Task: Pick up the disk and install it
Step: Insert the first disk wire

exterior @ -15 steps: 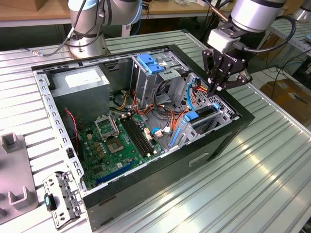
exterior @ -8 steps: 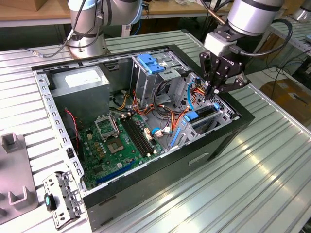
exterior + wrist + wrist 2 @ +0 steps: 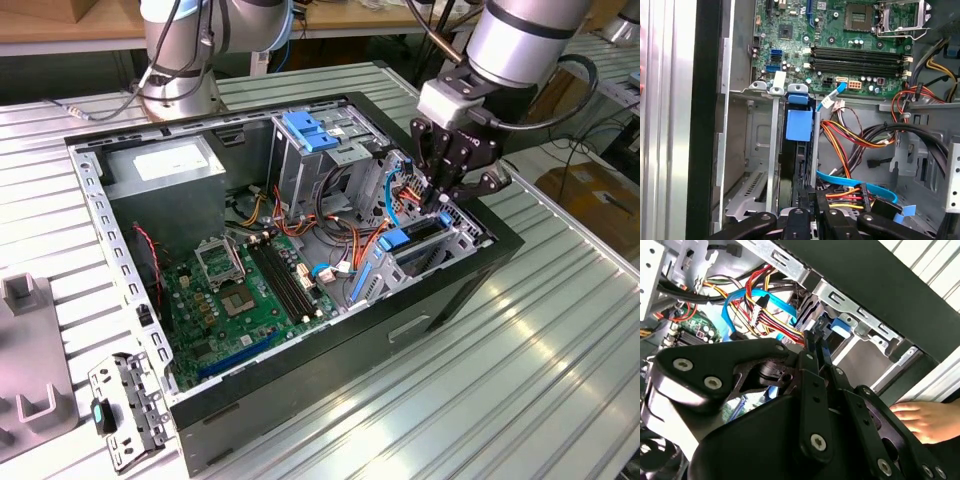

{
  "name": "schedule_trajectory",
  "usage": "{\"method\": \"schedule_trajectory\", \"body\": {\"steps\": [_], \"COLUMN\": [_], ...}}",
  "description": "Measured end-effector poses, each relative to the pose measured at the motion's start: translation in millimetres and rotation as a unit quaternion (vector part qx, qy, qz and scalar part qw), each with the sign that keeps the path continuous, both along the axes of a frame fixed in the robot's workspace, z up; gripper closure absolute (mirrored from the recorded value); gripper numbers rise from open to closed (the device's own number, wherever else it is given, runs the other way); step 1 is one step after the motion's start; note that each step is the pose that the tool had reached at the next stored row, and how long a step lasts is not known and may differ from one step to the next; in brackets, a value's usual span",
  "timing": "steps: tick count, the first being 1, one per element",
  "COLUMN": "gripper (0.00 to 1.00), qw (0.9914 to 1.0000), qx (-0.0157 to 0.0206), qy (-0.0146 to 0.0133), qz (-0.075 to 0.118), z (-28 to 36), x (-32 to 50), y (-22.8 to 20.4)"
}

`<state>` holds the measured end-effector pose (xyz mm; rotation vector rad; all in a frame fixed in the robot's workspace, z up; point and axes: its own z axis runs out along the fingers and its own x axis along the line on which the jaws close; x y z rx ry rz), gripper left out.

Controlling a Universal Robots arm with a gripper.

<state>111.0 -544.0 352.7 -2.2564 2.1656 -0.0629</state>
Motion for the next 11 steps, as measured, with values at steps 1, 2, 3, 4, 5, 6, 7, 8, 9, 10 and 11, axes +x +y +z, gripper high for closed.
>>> {"method": "schedule_trajectory", "body": {"steps": [1,2,3,4,5,6,7,8,9,10,11], "gripper": [0.83,0.83,0.83,0.83,0.83,0.83,0.83,0.83,0.83,0.83,0.83], "qw": [0.99999,0.99999,0.99999,0.99999,0.99998,0.99994,0.99987,0.99974,0.99968,0.99966,0.99966], "qx": [-0.0001,0.0001,0.0001,0.0,-0.0001,0.0,0.0,0.0,0.0,0.0,0.0], "qy": [0.0,0.0,0.0,0.0,0.0,0.0,0.0,0.0,0.0,0.0,0.0], "qz": [-0.004,-0.004,-0.004,-0.004,-0.006,-0.011,-0.016,-0.023,-0.025,-0.026,-0.026], "z": [-0.9,-1.6,-2.0,-2.4,-2.9,-3.4,-3.9,-4.4,-4.6,-4.8,-4.8], "x": [-0.1,-0.7,-1.0,-1.3,-1.7,-1.7,-1.7,-1.7,-1.7,-1.7,-1.8], "y": [-1.1,-1.9,-2.3,-2.6,-2.7,-2.7,-2.7,-2.8,-3.2,-4.5,-5.5]}}
